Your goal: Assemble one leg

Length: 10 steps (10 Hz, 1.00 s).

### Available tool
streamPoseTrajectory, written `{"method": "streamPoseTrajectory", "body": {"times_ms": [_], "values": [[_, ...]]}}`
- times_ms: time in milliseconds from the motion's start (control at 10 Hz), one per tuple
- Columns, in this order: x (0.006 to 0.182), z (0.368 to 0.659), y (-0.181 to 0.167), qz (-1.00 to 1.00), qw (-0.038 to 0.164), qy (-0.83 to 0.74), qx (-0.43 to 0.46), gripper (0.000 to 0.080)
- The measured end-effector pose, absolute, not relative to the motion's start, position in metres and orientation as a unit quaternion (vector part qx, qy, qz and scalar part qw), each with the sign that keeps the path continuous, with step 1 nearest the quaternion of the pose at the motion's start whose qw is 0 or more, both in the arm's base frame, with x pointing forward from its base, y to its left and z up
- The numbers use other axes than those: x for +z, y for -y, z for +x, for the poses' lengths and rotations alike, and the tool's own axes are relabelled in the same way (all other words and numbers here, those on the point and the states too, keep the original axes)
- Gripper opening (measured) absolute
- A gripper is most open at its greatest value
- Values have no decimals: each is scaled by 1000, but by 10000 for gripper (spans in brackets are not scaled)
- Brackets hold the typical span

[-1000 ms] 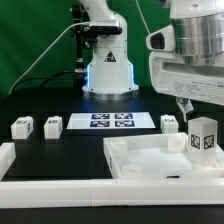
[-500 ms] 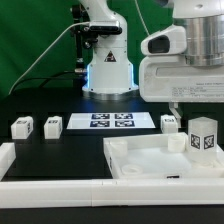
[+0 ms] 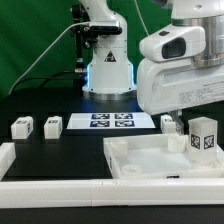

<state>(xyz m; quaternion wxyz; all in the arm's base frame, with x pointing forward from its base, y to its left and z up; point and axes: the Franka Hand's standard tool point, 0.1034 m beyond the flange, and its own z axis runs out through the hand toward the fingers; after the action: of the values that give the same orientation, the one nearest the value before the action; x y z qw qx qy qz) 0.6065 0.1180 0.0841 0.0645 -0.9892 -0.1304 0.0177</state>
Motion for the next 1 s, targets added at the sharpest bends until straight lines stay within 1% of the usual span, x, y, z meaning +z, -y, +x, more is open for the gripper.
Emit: {"method": "streamPoseTrajectory", "body": {"times_ms": [300, 400, 500, 600, 700, 800, 1000], "values": [[84, 606, -117, -974, 66, 215, 13, 649], [84, 606, -117, -974, 66, 215, 13, 649], [84, 606, -117, -974, 66, 214, 13, 547], [84, 606, -117, -974, 66, 214, 13, 411], [84, 607, -116, -975, 65, 214, 12, 411], [84, 607, -115, -975, 65, 213, 12, 301], [84, 607, -115, -977, 66, 202, 12, 301]]}}
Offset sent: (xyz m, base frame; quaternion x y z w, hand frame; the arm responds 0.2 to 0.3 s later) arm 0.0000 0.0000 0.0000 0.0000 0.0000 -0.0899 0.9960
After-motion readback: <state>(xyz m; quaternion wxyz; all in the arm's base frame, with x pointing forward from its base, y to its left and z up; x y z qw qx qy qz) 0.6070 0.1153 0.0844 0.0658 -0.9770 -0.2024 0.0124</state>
